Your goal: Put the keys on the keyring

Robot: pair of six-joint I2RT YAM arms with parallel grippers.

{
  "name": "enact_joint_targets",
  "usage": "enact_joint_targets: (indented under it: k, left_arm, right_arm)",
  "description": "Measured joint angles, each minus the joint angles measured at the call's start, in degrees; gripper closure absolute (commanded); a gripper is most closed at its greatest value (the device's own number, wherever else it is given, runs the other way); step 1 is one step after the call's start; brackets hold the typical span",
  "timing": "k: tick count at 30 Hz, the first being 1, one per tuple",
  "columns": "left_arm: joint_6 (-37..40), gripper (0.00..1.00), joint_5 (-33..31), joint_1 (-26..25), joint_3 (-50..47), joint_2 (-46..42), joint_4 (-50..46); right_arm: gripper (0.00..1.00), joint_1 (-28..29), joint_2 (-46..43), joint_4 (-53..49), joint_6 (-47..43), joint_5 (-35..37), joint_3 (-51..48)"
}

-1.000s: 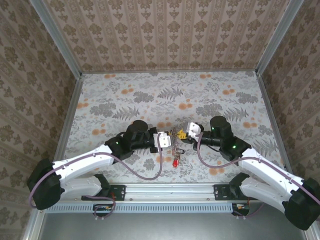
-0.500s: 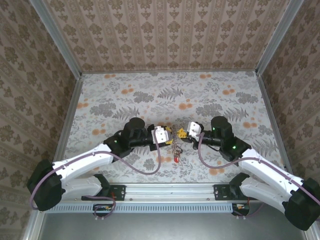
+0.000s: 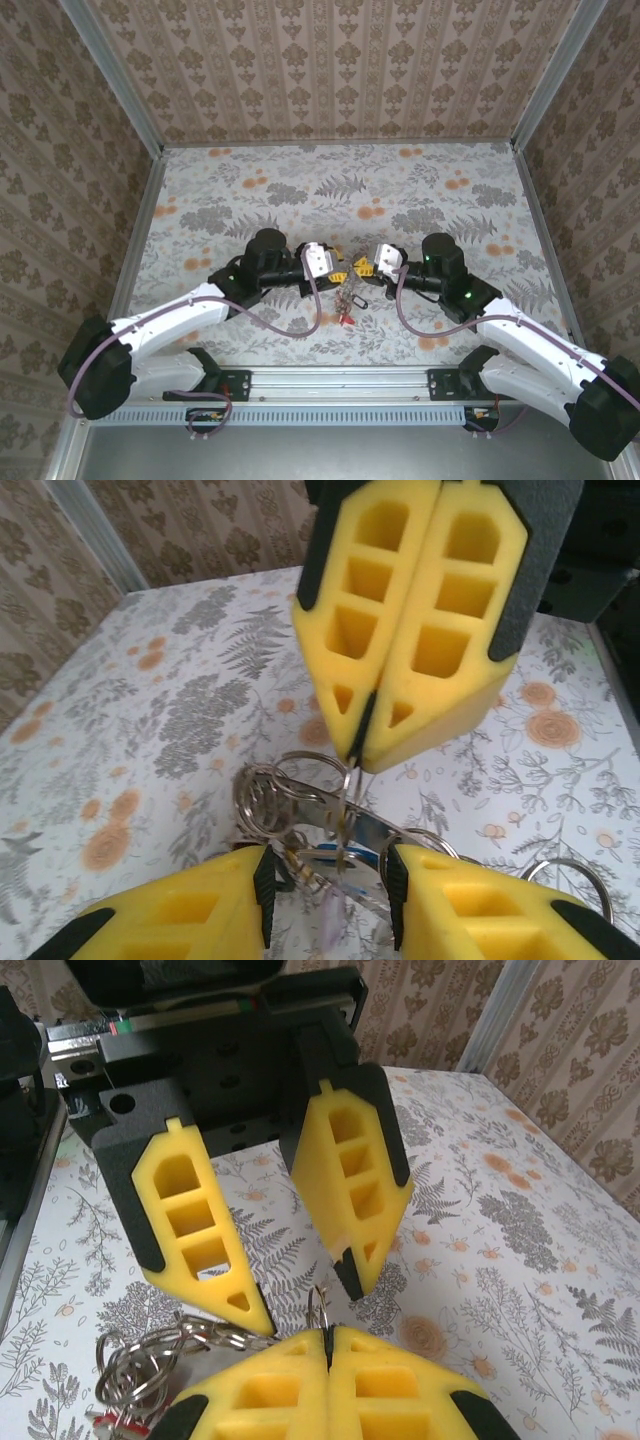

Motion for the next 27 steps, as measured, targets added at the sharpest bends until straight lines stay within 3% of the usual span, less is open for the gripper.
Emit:
enact_joint_targets:
  k: [8, 13, 18, 23, 27]
  left_arm:
    - [-0.20, 0.67, 1.07, 0.00, 0.44, 1.40, 0.24]
    - [-0.61, 0.78, 1.07, 0.00, 1.09, 2.38, 1.07]
    - [-0.85, 0.72, 0.59, 0.17, 1.29, 3.19, 1.29]
    - [-1.42, 0.70, 0.37, 1.90, 0.81, 3.19, 1.53]
    - [-1.22, 0.69, 0.44, 2.86, -0.13, 3.19, 1.14]
  right_arm:
    - [1.00, 0.00, 0.00, 0.02, -0.04, -0.02, 0.00]
    - [1.00, 0.00, 0.00, 0.61, -0.17, -0.04, 0.00]
    - [1.00, -0.11, 0.04, -0.52, -0.57, 0.63, 0.02]
    - [0.82, -2.62, -0.83, -6.86, 1.77, 7.56, 1.03]
    - [0.73, -6.01, -2.01, -14.25, 12.17, 19.58, 5.51]
